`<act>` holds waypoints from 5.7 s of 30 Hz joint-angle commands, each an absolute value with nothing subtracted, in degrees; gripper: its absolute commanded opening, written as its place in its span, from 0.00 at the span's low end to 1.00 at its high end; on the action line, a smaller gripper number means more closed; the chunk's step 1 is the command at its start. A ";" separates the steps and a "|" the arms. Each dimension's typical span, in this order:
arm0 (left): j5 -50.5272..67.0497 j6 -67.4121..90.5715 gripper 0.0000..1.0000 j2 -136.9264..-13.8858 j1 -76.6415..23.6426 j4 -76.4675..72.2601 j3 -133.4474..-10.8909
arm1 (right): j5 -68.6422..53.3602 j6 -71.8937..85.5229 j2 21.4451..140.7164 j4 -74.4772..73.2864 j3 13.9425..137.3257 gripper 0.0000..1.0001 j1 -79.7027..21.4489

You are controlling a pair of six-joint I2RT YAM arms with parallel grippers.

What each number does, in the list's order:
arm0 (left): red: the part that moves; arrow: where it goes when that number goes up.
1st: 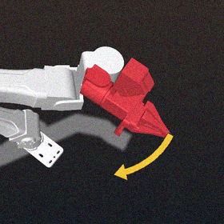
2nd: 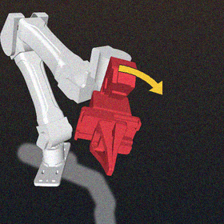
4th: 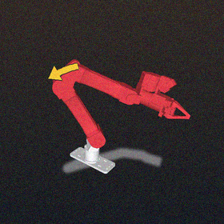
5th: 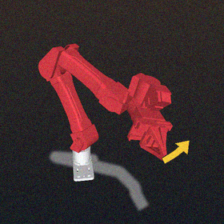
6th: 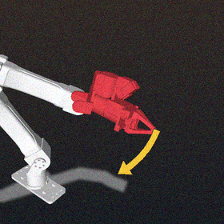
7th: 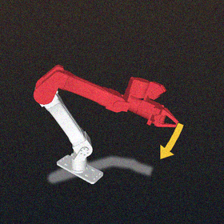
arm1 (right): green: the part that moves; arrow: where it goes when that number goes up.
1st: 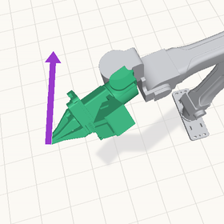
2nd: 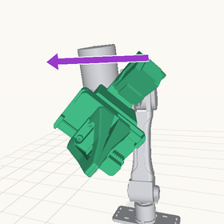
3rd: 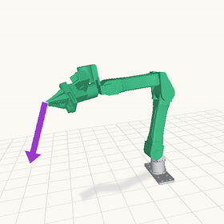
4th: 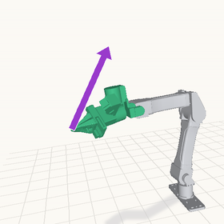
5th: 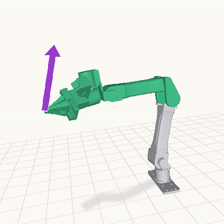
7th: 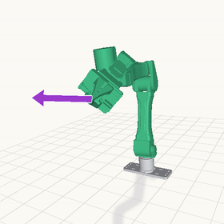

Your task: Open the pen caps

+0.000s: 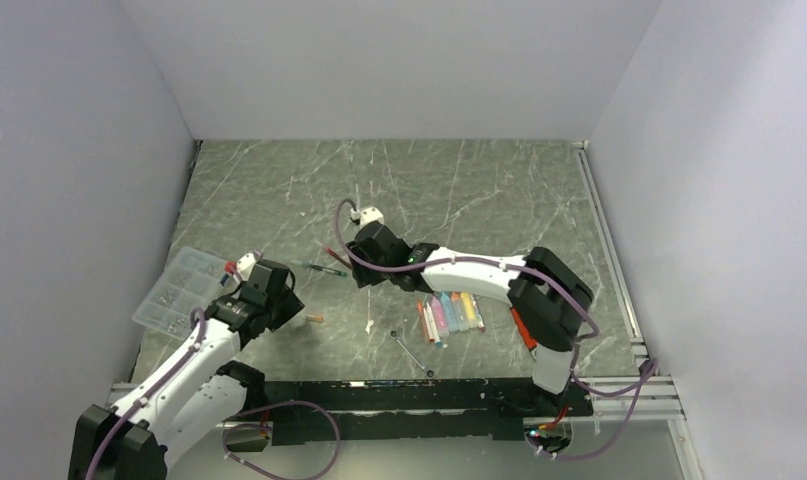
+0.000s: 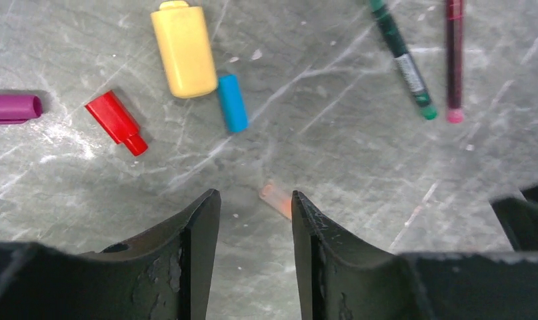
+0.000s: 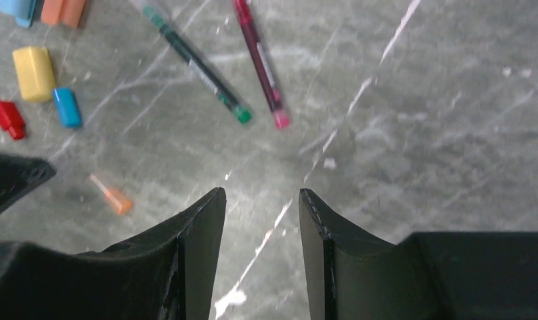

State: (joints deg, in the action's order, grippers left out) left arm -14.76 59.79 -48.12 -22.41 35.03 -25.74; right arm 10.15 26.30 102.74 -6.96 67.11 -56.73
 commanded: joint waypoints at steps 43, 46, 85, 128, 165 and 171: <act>6.14 51.39 0.93 -22.33 -22.26 16.54 -31.10 | 1.54 18.56 87.86 7.42 59.73 0.00 -52.67; 15.34 51.66 0.93 -29.63 -22.32 3.63 -31.01 | 0.27 21.50 76.90 11.02 50.85 0.00 -53.92; 31.57 48.88 0.42 -57.28 -32.25 -20.57 -40.67 | 2.34 32.96 52.01 19.52 33.85 0.00 -58.43; 34.04 49.75 0.00 -58.55 -33.46 -22.32 -41.09 | 4.38 33.83 52.63 17.40 36.11 0.13 -61.03; 37.67 56.86 0.00 -56.24 -26.68 -35.68 -41.60 | -20.65 50.18 53.88 29.33 31.46 0.00 -50.32; 35.23 59.14 0.00 -59.45 -21.72 -35.44 -46.76 | -18.94 50.68 50.83 29.05 28.31 0.00 -50.45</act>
State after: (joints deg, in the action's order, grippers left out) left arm 39.55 58.63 -58.46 -23.86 -32.34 -41.34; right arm -20.95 49.67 54.06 27.73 29.30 -50.68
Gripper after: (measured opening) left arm 0.082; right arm 0.092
